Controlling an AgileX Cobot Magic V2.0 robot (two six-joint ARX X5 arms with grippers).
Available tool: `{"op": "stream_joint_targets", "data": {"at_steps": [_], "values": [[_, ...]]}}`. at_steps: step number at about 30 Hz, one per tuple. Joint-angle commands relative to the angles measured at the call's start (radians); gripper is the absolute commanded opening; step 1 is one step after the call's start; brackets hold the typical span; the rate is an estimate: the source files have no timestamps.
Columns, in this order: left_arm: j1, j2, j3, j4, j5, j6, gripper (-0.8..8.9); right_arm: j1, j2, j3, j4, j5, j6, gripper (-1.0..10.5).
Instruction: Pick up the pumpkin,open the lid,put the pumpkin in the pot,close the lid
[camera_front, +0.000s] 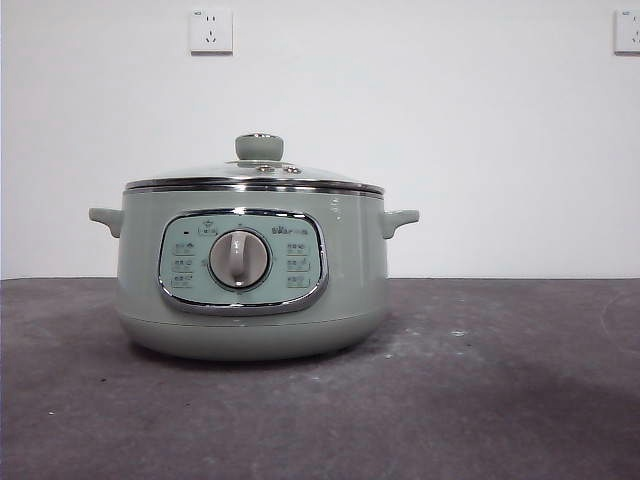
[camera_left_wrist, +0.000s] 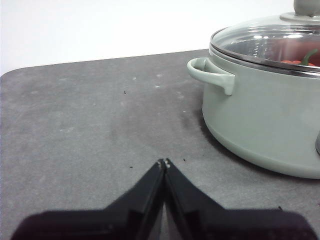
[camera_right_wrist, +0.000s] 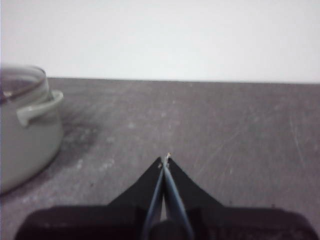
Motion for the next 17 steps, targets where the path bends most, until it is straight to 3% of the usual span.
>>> {"op": "stream_joint_targets", "data": {"at_steps": [1,13,17], "values": [[0.003,-0.003,-0.016,0.003,-0.001,-0.006,-0.02,0.0,-0.016,-0.027,0.001,0.003,0.018,0.0],[0.003,-0.003,-0.016,0.003,0.0,-0.006,-0.02,0.002,-0.021,-0.026,-0.104,-0.004,0.028,0.0],[0.003,-0.003,-0.016,0.003,0.0,-0.006,-0.02,0.001,-0.021,-0.026,-0.104,0.006,0.069,0.0]]}}
